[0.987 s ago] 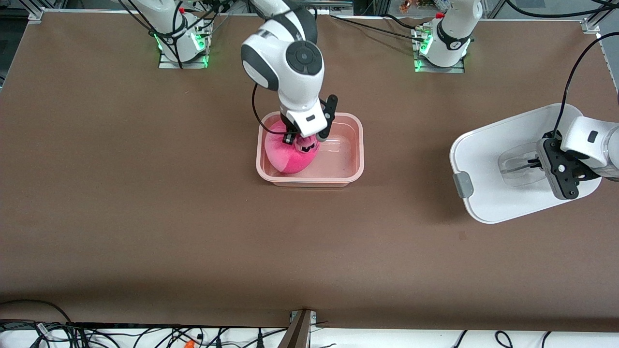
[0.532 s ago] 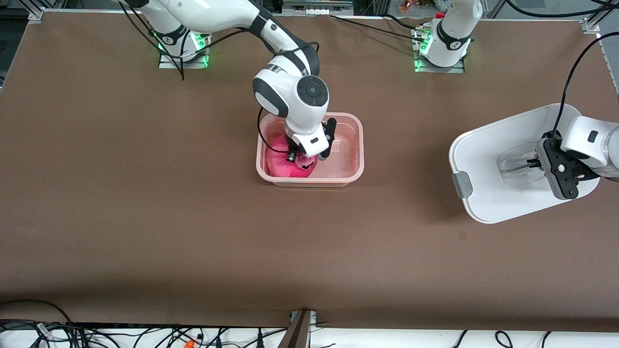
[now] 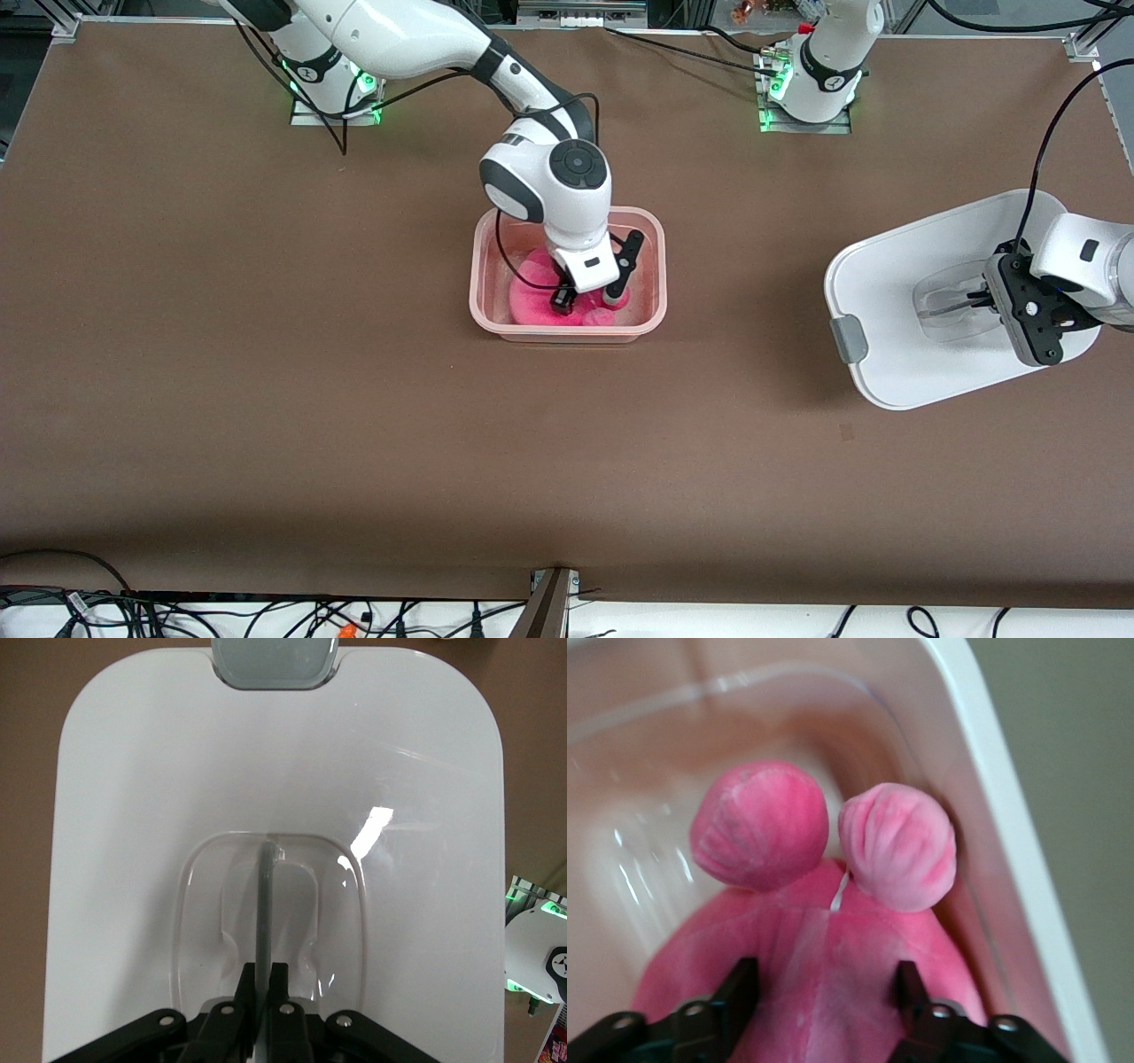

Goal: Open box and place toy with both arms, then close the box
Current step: 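Carry the pink plush over the pink box and lower it inside, then open the right gripper and withdraw it while the left gripper lifts the lid, then carry the lid over the box and lower it onto the rim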

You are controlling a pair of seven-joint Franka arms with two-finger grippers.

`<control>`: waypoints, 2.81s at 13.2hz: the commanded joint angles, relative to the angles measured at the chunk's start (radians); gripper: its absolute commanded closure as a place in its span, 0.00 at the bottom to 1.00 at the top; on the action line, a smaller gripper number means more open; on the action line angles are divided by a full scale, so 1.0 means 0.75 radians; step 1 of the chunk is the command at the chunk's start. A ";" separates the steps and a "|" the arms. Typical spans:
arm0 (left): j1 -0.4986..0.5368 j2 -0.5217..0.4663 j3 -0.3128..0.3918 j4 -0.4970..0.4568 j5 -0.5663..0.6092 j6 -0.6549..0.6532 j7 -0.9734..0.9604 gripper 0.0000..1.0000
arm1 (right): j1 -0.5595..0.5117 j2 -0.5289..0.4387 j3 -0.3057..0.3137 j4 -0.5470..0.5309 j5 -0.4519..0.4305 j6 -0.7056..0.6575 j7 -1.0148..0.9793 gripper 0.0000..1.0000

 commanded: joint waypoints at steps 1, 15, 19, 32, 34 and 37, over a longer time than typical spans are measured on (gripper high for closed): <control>0.009 0.006 -0.005 0.031 -0.025 -0.018 0.021 1.00 | 0.015 0.005 -0.008 0.049 -0.008 -0.010 0.051 0.00; -0.351 0.057 -0.083 -0.016 -0.027 -0.033 0.217 1.00 | -0.290 -0.865 -0.533 -0.155 0.469 -0.658 0.087 0.00; -0.606 0.094 -0.073 -0.014 -0.123 0.124 0.205 1.00 | -0.292 -1.064 -0.728 -0.378 0.512 -0.664 0.226 0.00; -0.983 0.092 -0.079 -0.392 0.012 0.853 -0.580 1.00 | -0.675 -1.030 -0.497 -0.346 0.473 -0.689 0.161 0.00; -0.979 0.094 -0.077 -0.425 0.012 0.910 -0.584 1.00 | -0.670 -1.020 -0.495 -0.323 0.450 -0.689 0.163 0.00; -0.973 0.092 -0.073 -0.525 0.012 1.067 -0.586 1.00 | -0.664 -1.001 -0.491 -0.313 0.432 -0.685 0.167 0.00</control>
